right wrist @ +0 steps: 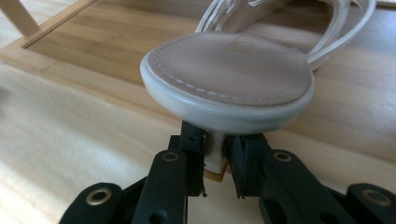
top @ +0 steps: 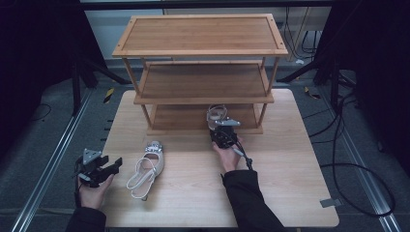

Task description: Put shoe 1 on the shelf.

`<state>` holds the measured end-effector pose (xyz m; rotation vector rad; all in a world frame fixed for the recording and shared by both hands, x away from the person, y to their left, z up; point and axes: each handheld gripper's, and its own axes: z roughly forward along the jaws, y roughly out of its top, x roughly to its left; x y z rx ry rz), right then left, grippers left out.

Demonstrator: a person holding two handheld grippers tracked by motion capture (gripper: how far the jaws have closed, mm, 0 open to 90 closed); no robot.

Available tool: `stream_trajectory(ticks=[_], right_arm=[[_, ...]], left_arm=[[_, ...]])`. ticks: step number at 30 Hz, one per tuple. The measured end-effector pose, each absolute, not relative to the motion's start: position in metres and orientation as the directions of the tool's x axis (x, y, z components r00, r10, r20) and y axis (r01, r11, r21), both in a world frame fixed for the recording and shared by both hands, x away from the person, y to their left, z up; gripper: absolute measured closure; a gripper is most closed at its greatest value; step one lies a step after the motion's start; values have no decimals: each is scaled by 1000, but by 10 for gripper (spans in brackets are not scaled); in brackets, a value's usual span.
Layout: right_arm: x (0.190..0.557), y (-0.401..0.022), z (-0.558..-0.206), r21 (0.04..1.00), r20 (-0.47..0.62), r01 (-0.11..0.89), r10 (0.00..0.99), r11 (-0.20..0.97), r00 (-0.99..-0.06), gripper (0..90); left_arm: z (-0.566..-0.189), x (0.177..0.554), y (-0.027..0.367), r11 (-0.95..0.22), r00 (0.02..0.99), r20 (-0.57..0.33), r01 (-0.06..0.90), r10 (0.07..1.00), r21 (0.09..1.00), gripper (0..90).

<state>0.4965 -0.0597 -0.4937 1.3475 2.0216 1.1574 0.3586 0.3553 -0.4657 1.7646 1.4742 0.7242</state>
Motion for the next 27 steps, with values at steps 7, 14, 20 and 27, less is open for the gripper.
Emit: stream_trajectory(ticks=[7,14,20,27], right_arm=[[517,-50,-494,831,81,532,909,166,-409,766],[525,-47,-504,825,57,539,922,173,-383,760],[519,-48,-500,824,64,542,924,164,-377,591],[473,-63,-488,829,5,502,893,248,-450,457]], left_arm=[[-465,358,356,-91,191,-27,580,981,809,423],[-465,358,357,-87,192,-31,578,981,812,423],[-462,356,356,-79,192,-38,566,981,820,415],[-450,348,347,-52,237,-83,511,968,858,325]])
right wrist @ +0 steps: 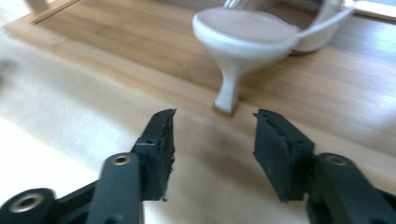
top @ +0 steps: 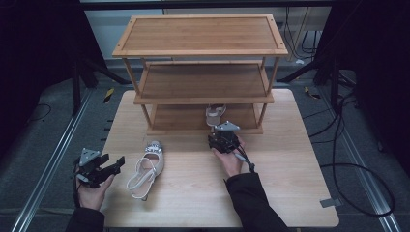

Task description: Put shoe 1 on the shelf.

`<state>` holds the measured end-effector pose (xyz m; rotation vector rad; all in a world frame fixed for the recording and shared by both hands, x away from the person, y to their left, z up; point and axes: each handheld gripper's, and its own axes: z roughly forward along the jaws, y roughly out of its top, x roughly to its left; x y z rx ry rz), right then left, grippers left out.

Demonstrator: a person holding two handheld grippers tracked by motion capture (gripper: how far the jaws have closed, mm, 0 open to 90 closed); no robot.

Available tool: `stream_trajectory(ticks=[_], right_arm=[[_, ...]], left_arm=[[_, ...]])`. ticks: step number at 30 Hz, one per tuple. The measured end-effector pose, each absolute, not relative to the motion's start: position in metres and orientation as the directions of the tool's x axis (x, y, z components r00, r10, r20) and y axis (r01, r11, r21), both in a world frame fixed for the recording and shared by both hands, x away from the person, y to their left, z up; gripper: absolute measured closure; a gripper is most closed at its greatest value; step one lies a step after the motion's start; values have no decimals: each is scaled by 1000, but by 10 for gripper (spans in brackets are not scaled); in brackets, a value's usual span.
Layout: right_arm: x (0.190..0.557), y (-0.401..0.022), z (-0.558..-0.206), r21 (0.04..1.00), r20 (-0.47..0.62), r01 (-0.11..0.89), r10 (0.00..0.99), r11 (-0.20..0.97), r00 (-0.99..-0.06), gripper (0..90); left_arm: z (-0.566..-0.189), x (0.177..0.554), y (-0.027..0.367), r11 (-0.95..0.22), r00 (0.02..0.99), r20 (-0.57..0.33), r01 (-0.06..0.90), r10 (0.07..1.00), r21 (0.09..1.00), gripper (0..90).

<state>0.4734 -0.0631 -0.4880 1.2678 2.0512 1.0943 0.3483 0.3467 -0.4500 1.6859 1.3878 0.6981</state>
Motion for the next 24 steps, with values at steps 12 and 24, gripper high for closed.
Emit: stream_trajectory(ticks=[12,24], right_arm=[[413,-131,-456,833,22,494,877,249,-480,321],[372,-188,-466,827,54,522,895,209,-443,230]], left_arm=[[-439,327,316,-110,291,-36,469,956,876,364],[-432,305,282,-143,378,-53,472,924,870,278]])
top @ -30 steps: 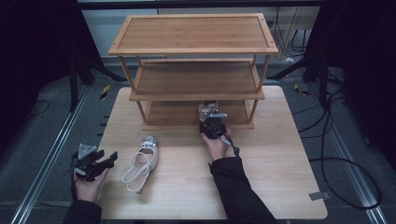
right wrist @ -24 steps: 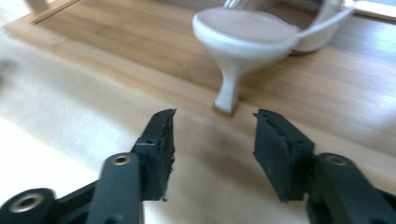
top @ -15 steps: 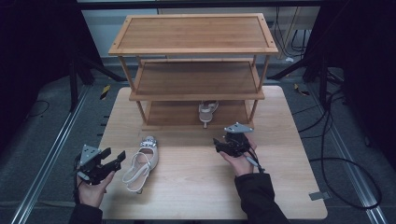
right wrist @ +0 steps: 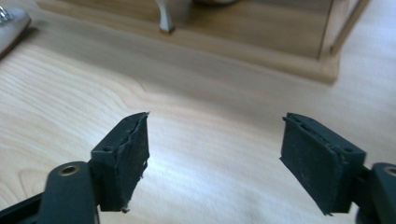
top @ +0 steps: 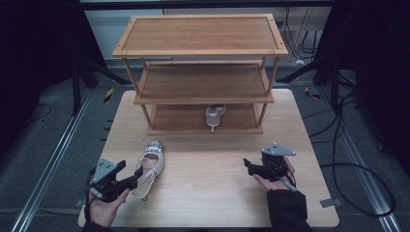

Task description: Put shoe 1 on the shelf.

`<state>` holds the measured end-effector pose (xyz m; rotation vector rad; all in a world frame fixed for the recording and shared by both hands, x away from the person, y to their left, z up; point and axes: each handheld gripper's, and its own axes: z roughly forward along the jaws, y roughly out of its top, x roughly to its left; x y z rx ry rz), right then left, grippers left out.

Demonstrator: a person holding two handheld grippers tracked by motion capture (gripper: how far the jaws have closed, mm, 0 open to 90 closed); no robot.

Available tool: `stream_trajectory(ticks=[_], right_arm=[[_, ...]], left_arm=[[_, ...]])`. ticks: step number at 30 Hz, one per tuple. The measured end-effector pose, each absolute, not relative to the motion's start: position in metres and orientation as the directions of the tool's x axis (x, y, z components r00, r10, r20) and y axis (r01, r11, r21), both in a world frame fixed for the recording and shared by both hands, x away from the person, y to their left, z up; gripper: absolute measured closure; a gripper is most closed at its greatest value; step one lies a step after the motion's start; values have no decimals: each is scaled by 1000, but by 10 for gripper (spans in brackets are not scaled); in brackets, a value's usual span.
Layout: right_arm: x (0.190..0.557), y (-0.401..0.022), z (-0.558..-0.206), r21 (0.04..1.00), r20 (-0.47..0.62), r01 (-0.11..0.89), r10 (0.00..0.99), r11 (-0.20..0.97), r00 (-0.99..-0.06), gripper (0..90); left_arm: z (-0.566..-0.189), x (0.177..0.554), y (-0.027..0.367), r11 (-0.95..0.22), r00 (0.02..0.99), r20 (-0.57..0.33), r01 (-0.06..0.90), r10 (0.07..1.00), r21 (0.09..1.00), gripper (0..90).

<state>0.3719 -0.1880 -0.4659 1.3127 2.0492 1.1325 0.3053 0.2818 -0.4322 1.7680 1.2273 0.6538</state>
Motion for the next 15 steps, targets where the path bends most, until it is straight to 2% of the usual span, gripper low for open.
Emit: stream_trajectory(ticks=[8,15], right_arm=[[366,-192,-469,815,31,531,897,233,-441,208],[367,-186,-475,796,15,542,887,269,-461,193]], left_arm=[[-452,309,266,-196,381,-43,564,924,802,144],[-463,309,253,-249,407,-21,599,913,761,126]])
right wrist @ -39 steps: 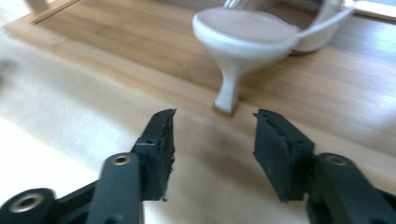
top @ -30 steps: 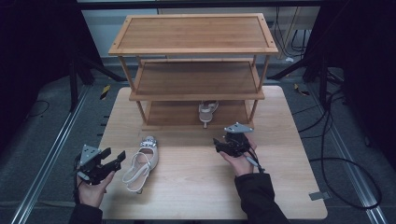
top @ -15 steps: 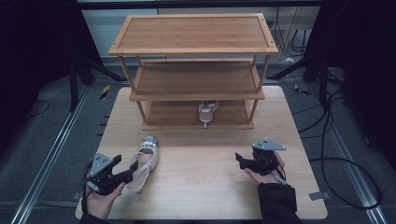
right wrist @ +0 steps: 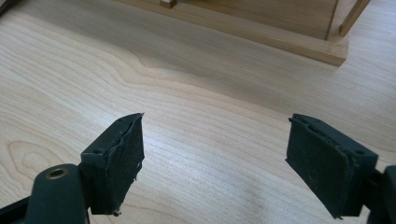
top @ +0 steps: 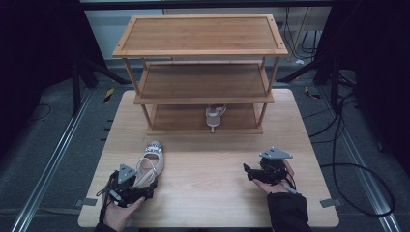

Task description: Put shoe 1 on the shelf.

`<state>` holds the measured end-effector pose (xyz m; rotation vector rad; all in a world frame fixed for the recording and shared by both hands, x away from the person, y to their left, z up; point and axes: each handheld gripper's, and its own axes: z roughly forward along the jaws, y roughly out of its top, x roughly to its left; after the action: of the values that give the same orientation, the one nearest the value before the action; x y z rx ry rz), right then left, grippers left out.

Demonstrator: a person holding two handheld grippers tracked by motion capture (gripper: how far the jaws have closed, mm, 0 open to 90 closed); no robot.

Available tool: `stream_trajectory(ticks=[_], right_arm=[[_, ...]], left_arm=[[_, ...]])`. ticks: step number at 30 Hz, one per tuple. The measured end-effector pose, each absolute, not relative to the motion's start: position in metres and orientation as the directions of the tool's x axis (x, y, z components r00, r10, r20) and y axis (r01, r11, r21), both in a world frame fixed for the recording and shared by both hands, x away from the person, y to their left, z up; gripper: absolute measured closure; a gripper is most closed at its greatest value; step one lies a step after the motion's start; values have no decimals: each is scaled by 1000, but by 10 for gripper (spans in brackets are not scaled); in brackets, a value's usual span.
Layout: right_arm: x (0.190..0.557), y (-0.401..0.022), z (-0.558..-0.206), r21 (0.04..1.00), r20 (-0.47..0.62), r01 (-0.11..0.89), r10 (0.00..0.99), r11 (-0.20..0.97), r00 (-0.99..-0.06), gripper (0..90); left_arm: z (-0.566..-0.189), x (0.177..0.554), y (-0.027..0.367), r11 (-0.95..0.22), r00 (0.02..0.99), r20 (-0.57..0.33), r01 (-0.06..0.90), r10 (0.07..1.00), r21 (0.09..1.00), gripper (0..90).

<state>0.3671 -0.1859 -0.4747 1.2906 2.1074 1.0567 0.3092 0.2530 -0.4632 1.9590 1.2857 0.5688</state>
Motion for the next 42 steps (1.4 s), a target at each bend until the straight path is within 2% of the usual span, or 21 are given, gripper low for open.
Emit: stream_trajectory(ticks=[11,16,24,27,28,31,42], right_arm=[[370,-183,-479,781,29,561,881,275,-472,193],[371,-184,-480,777,28,566,884,274,-467,193],[372,-184,-481,777,31,568,884,273,-467,194],[373,-184,-481,777,27,566,884,275,-466,195],[373,-184,-481,777,27,566,884,275,-467,195],[373,-185,-481,775,33,571,885,270,-465,196],[374,-190,-480,780,38,570,890,257,-453,201]], left_arm=[[-472,311,249,-289,375,48,622,926,728,163],[-475,312,250,-285,361,52,629,931,723,173],[-475,314,251,-275,367,27,645,930,713,217],[-473,312,250,-279,377,30,628,926,726,290],[-472,312,249,-277,377,29,623,926,732,344],[-471,312,248,-286,379,42,616,925,734,354],[-468,316,258,-223,394,-30,580,919,784,381]])
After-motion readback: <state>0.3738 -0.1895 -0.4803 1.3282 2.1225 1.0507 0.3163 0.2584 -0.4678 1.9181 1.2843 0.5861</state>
